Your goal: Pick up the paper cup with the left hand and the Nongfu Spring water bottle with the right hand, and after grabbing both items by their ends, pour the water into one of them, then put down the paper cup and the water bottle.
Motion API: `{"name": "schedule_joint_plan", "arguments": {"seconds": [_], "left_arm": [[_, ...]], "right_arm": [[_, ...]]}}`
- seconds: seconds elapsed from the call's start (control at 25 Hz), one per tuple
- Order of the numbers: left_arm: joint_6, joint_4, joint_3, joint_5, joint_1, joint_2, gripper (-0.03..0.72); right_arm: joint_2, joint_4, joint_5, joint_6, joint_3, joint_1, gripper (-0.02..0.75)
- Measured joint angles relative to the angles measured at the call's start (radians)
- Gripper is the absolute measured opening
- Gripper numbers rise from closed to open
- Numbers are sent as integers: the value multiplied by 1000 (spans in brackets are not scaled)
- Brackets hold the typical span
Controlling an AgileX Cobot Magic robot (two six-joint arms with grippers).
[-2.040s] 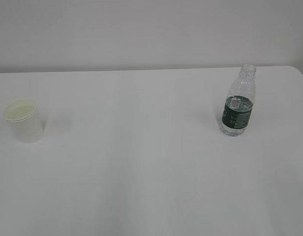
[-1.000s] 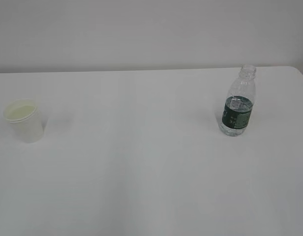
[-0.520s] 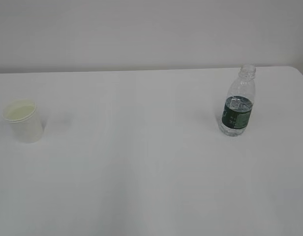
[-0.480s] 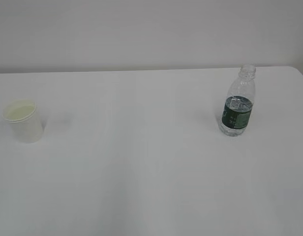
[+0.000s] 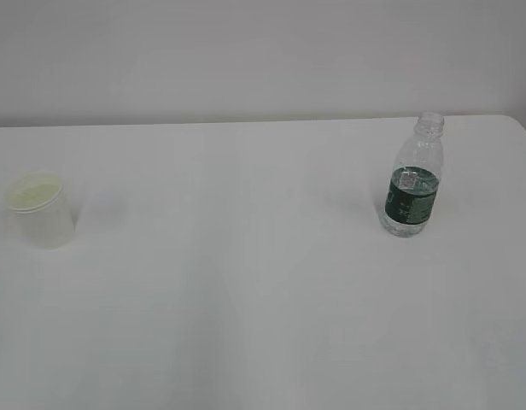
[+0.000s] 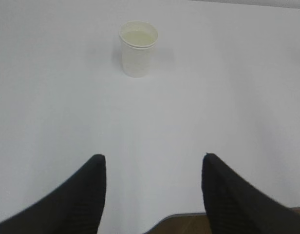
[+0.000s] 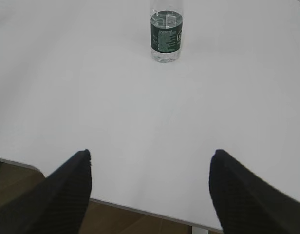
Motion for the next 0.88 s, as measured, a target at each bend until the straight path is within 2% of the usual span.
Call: {"name": "schedule_joint_plan", "arguments": {"seconds": [0.88], "left_arm": [[0,0,0,-8,0,0,442]], "right_arm": [[0,-2,0,0,0,0,573]]}}
